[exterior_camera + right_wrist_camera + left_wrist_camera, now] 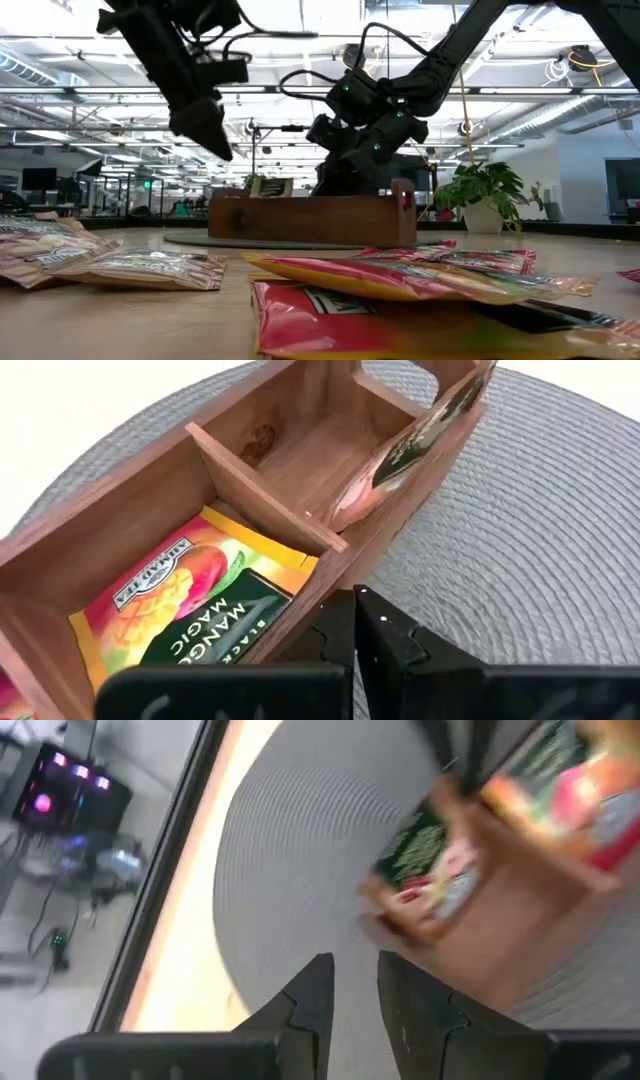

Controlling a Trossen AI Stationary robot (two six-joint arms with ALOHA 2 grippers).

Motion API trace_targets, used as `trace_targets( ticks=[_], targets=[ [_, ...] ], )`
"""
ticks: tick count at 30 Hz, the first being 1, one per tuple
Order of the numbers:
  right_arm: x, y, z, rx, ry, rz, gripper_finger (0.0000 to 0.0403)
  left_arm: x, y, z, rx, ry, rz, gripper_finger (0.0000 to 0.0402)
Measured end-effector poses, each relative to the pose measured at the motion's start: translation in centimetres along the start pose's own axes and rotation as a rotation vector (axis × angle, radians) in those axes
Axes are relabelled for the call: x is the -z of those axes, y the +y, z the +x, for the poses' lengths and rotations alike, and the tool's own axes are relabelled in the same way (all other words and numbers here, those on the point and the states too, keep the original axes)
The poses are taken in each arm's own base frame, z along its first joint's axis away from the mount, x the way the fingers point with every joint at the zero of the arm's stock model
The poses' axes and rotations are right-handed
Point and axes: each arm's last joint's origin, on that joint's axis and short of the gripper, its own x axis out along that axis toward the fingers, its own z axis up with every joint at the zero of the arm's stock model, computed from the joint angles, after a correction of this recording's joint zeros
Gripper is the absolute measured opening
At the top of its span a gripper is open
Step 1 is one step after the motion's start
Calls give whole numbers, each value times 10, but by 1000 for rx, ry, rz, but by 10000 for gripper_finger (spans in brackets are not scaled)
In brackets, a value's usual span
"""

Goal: Pick & Place Tea
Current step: Adjust the wooden organizer

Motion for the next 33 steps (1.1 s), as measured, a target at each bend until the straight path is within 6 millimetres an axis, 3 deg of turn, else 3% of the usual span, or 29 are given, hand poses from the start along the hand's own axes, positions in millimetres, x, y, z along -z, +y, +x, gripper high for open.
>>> trace_targets(
  ticks=[12, 19, 23, 27, 30, 33],
  targets=[
    [-11, 32, 9, -131, -34, -125, 0, 8, -4, -2, 17, 72, -35, 88],
    [-16, 32, 7, 3, -10, -173, 0, 7, -12, -6, 71, 56, -14, 88],
    [-32, 30, -11, 142, 0, -237, 0, 7, -20, -11, 99, 40, 22, 88],
    [-52, 39, -42, 243, 17, -225, 0, 5, -28, -16, 83, -7, 36, 88],
    [-62, 57, -69, 200, 51, -163, 0, 6, -36, -22, 94, -21, 76, 88],
    [-68, 87, -84, 145, 102, -119, 0, 7, -45, -28, 94, -43, 111, 88]
  ],
)
